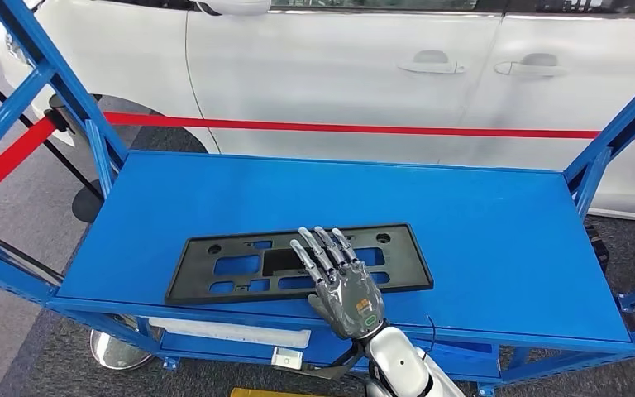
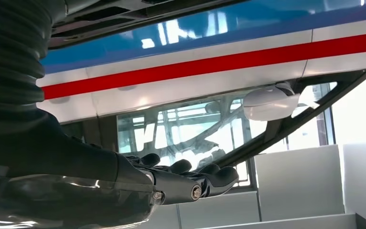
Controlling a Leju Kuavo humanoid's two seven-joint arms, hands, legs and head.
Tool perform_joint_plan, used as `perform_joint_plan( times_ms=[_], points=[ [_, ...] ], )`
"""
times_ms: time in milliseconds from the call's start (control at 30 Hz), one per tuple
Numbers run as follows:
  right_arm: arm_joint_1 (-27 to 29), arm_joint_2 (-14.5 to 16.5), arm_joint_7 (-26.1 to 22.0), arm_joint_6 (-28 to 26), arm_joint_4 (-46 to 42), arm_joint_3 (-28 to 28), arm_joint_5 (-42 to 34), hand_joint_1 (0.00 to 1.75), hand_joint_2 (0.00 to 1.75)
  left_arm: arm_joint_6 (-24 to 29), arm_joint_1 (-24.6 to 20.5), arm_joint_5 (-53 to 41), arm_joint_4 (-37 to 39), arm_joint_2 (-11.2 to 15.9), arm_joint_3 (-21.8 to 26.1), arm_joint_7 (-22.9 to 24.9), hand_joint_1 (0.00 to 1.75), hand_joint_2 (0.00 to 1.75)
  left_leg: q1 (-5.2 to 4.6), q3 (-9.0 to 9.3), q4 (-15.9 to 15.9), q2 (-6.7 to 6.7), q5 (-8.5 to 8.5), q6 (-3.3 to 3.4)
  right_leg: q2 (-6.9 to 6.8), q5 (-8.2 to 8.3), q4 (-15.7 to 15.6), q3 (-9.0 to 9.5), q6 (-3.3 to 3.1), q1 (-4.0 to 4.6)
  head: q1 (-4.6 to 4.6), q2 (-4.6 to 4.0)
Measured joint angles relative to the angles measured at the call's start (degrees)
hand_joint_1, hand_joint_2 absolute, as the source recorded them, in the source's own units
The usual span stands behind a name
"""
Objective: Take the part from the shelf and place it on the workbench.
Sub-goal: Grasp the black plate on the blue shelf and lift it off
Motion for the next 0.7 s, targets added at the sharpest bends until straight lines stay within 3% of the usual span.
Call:
perform_joint_plan(
  times_ms=[33,67,100,167,233,367,433,500,533,567,600,700],
  points=[
    [0.0,0.0,0.0,0.1,0.0,0.0,0.0,0.0,1.75,0.0,0.0,0.0,0.0,0.1,0.0,0.0,0.0,0.0,0.13,-1.42,0.1,0.08,-1.98,-0.23,0.09,-0.62,0.0,0.76,0.13,-0.11,-0.01,0.0],
    [0.0,0.0,0.0,0.2,0.0,0.0,0.0,0.0,1.75,0.1,0.0,-0.1,0.0,0.1,0.0,0.0,0.0,0.0,0.28,-2.27,-1.0,0.16,-2.43,-0.41,0.16,-1.22,0.0,1.48,0.31,-0.22,-0.02,0.0],
    [0.0,0.0,0.0,0.3,0.0,0.0,0.0,0.0,1.75,0.1,0.0,-0.2,0.0,0.1,0.0,0.0,0.0,0.0,0.46,-2.57,-3.3,0.24,-0.88,-0.58,0.2,-1.82,0.2,2.19,0.52,-0.32,-0.03,0.0],
    [0.0,0.0,0.0,0.6,0.1,0.0,0.0,0.0,1.75,0.1,0.1,-0.4,0.0,0.2,0.0,0.0,0.0,0.0,0.73,-2.32,-9.6,0.32,5.98,-0.79,0.24,-2.76,0.5,3.31,1.04,-0.47,-0.03,-0.01],
    [0.0,0.0,0.0,1.0,0.1,0.1,0.0,0.0,1.75,-0.1,0.2,-0.9,0.0,0.3,0.0,-0.2,0.0,0.0,0.5,-2.42,-13.2,0.35,10.29,0.01,0.3,-3.12,0.7,3.44,1.68,-0.46,-0.12,-0.01],
    [-0.2,-0.1,-0.1,1.4,0.2,0.2,-0.5,0.0,1.75,-1.4,0.3,-1.3,0.0,0.5,-0.1,-0.6,0.0,0.0,0.3,-2.87,-13.8,0.38,11.78,2.48,0.2,-3.95,1.2,2.99,3.0,-0.4,-0.1,0.0],
    [-0.4,-0.1,-0.3,1.4,0.2,0.2,-1.0,0.0,1.75,-2.2,0.3,-1.4,0.0,0.5,-0.1,-0.8,0.0,0.0,0.4,-3.07,-14.3,0.54,12.31,3.36,-0.02,-7.47,5.3,1.48,3.36,-0.49,0.09,0.0],
    [-0.5,-0.1,-0.5,1.4,0.3,0.2,-1.4,0.0,1.75,-2.5,0.3,-1.4,0.0,0.5,-0.1,-0.9,0.0,0.0,0.15,-3.55,-14.3,0.64,12.59,3.78,-0.13,-11.74,12.4,-1.18,3.54,-0.57,0.21,0.0],
    [-0.5,-0.2,-0.6,1.5,0.4,0.2,-1.5,0.0,1.75,-2.6,0.3,-1.5,0.0,0.5,-0.1,-0.8,0.0,0.0,0.04,-3.84,-14.3,0.68,12.75,3.88,-0.16,-12.79,15.0,-2.01,3.57,-0.59,0.21,0.0],
    [-0.5,-0.2,-0.6,1.5,0.5,0.2,-1.6,0.0,1.75,-2.6,0.4,-1.5,0.0,0.5,-0.1,-0.8,0.0,0.0,-0.06,-4.12,-14.2,0.71,12.93,3.93,-0.2,-12.76,15.8,-1.94,3.52,-0.6,0.21,0.0],
    [-0.5,-0.2,-0.6,1.5,0.6,0.2,-1.6,0.0,1.75,-2.6,0.4,-1.5,0.0,0.5,-0.1,-0.8,0.0,0.0,-0.15,-4.39,-14.2,0.7,13.12,3.91,-0.23,-11.74,14.4,-0.68,3.38,-0.58,0.21,0.0],
    [-0.9,-0.2,-0.8,1.5,0.6,0.3,-1.8,0.0,1.75,-2.6,0.4,-1.5,0.0,0.5,-0.1,-0.8,0.0,0.0,-0.35,-4.87,-14.2,0.6,13.58,3.55,-0.42,-8.06,3.1,6.65,2.41,-0.22,0.16,0.0]
  ],
)
